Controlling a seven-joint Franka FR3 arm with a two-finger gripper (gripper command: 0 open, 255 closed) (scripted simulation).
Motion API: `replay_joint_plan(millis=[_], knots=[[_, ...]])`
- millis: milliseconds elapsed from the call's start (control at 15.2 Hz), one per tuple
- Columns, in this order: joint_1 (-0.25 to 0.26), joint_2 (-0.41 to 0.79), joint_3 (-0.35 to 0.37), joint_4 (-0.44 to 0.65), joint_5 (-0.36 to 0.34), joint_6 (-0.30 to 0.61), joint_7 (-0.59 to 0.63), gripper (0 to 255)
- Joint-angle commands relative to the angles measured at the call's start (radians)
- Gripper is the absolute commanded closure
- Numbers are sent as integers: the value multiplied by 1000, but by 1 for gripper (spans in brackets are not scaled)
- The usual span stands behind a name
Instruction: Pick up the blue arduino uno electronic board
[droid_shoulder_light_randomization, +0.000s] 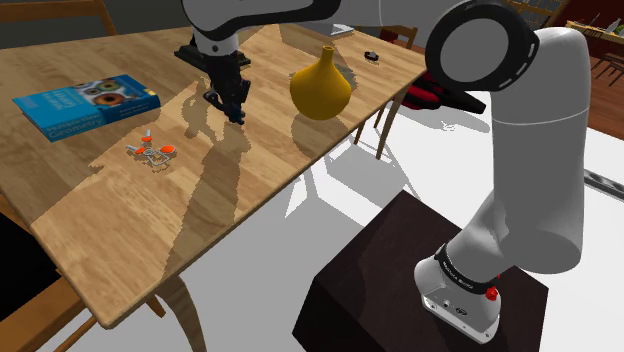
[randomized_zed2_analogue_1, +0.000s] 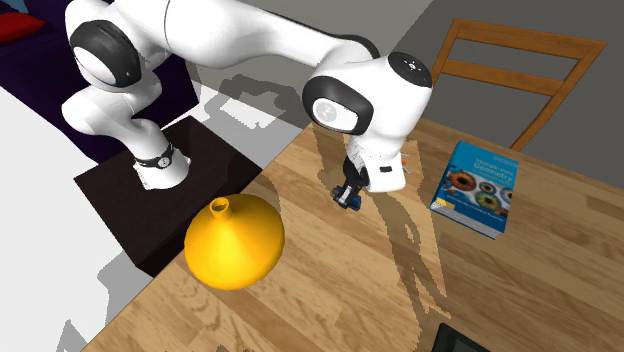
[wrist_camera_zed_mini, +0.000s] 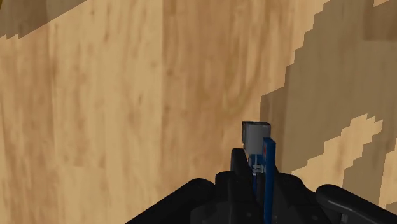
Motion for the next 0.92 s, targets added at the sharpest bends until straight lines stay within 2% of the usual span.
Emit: replay_joint_plan(millis=[0,858], knots=[[0,0,0,0,0,0,0,255],[10,4,1,169,2,-165,-11,255]])
